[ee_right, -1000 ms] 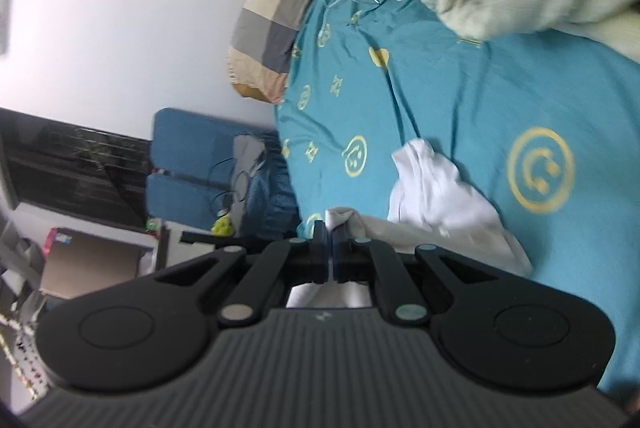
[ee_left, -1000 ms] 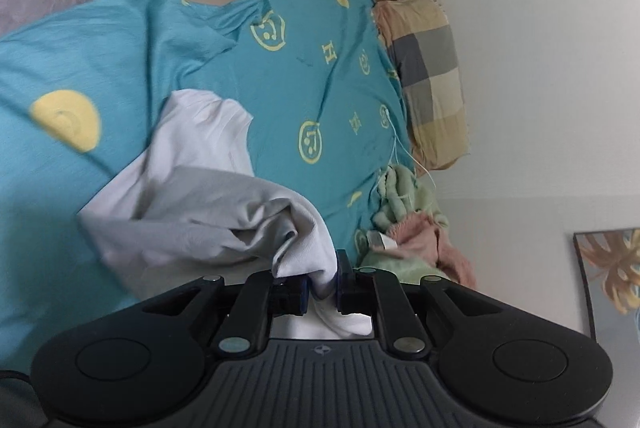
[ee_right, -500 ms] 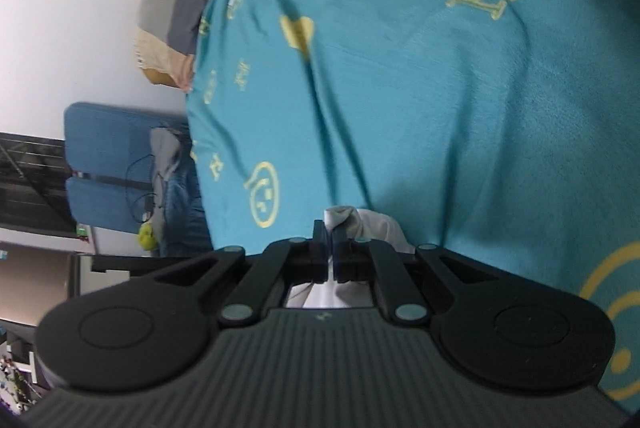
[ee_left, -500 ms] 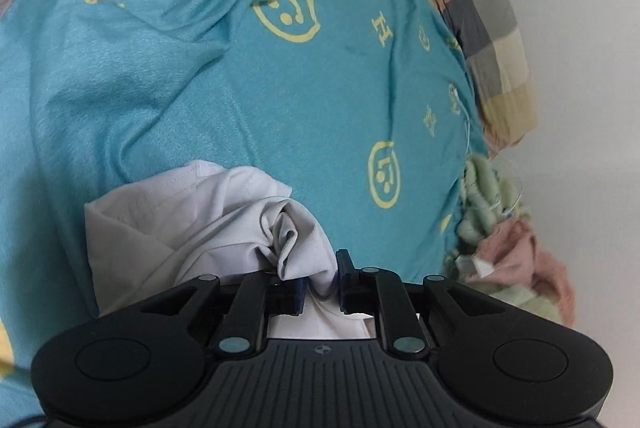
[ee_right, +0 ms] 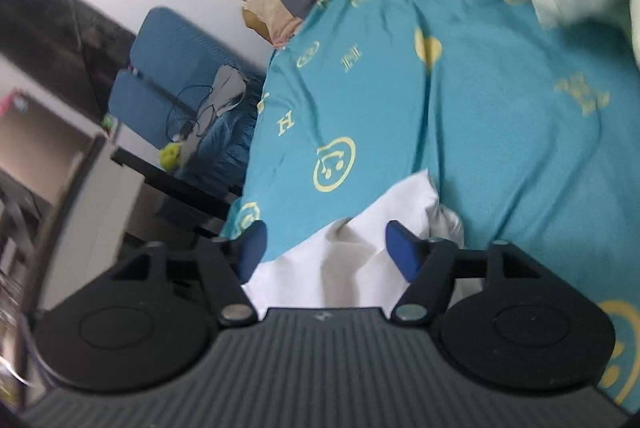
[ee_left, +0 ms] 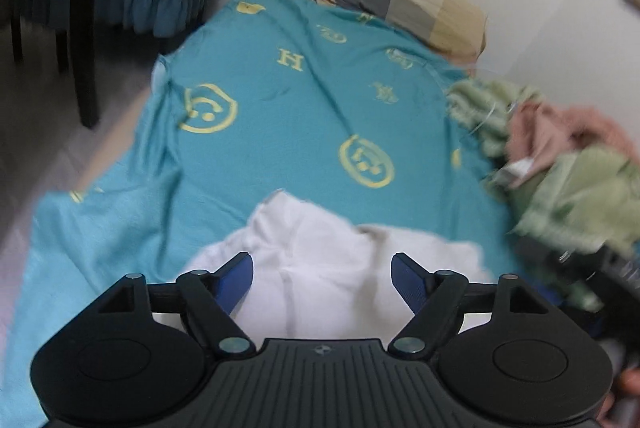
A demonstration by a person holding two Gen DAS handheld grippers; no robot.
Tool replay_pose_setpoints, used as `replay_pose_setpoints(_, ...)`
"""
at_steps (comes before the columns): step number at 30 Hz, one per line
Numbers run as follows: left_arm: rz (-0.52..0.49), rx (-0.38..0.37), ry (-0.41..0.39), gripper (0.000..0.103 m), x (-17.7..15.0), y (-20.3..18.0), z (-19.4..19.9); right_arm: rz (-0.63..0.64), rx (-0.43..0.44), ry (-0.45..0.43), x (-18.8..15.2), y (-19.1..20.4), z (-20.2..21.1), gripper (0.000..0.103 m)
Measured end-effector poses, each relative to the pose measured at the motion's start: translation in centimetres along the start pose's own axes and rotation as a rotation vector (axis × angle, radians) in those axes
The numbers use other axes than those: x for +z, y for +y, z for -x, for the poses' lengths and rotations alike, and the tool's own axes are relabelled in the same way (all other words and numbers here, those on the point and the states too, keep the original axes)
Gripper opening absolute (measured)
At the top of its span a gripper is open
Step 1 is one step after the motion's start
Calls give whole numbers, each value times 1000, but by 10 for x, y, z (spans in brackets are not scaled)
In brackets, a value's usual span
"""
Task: Fold clothes
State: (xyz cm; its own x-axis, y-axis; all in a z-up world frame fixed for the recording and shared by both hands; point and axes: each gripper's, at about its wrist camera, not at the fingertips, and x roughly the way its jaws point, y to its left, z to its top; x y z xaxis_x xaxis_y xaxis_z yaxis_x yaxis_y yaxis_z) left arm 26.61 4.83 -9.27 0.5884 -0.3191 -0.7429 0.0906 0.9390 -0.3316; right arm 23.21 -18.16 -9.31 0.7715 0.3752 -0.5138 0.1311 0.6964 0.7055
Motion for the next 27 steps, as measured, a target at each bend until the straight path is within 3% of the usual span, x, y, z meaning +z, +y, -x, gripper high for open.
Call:
replay_pose_setpoints(4, -99, 53, 52, 78, -8, -1, -20, 133, -79, 21, -1, 1, -23, 69)
replay_pose_setpoints(6, -113, 63, 66, 78, -12, 2, -29, 185, -132, 45, -3, -2, -40, 69)
replay_pose_setpoints(12, -116, 59, 68, 78, -17, 7, -38, 291, -182, 75, -13, 2, -60, 69)
replay_pose_setpoints(17, -157, 79, 11, 78, -26, -10, -14, 329, -192, 63, -16, 15, -45, 69)
replay_pose_setpoints(22, -235, 102, -69, 78, -42, -39, 25, 354, -182, 35, -28, 28, -3, 68)
replay_pose_setpoints(27, -293, 108, -100, 78, -63, -59, 53, 378, -180, 28, -44, 38, 33, 69)
